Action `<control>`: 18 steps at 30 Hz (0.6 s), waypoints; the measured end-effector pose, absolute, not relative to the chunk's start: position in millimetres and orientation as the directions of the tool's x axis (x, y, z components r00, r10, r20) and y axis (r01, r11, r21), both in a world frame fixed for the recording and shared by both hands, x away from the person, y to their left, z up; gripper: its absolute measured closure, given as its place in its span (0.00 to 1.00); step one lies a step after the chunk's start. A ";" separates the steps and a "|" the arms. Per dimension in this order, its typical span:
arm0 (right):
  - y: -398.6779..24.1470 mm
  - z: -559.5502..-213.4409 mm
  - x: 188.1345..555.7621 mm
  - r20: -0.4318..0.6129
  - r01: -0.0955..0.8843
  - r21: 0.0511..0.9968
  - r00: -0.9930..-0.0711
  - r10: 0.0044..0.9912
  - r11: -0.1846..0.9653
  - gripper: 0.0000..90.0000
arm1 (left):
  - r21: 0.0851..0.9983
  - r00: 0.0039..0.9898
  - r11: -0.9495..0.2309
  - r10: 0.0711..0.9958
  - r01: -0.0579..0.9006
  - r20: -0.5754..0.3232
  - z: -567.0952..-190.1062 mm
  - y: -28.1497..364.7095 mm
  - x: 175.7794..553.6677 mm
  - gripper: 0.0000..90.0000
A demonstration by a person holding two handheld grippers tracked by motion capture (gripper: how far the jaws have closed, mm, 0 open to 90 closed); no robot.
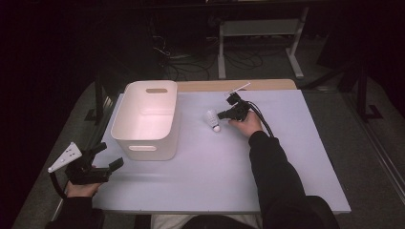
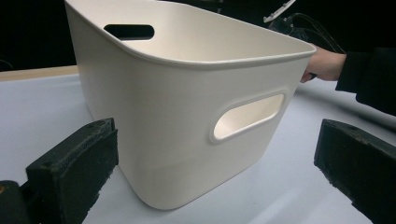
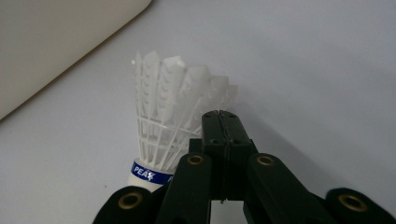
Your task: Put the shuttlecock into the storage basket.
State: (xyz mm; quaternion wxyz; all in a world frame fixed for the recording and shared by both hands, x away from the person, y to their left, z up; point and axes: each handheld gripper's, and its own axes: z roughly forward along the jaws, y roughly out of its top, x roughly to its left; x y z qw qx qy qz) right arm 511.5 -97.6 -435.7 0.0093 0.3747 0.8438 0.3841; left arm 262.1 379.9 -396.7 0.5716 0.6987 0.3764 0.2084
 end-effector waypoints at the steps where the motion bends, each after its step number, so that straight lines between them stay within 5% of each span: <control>1: -96.0 -435.7 511.5 0.269 0.623 0.654 -0.722 0.638 0.429 0.99 | 0.956 0.630 -0.063 0.764 0.288 -0.139 -396.7 379.8 262.1 0.00; 18: -90.3 -435.9 509.5 0.271 0.617 0.655 -0.731 0.626 0.436 0.99 | 0.955 0.631 -0.065 0.763 0.288 -0.138 -396.7 379.9 262.0 0.00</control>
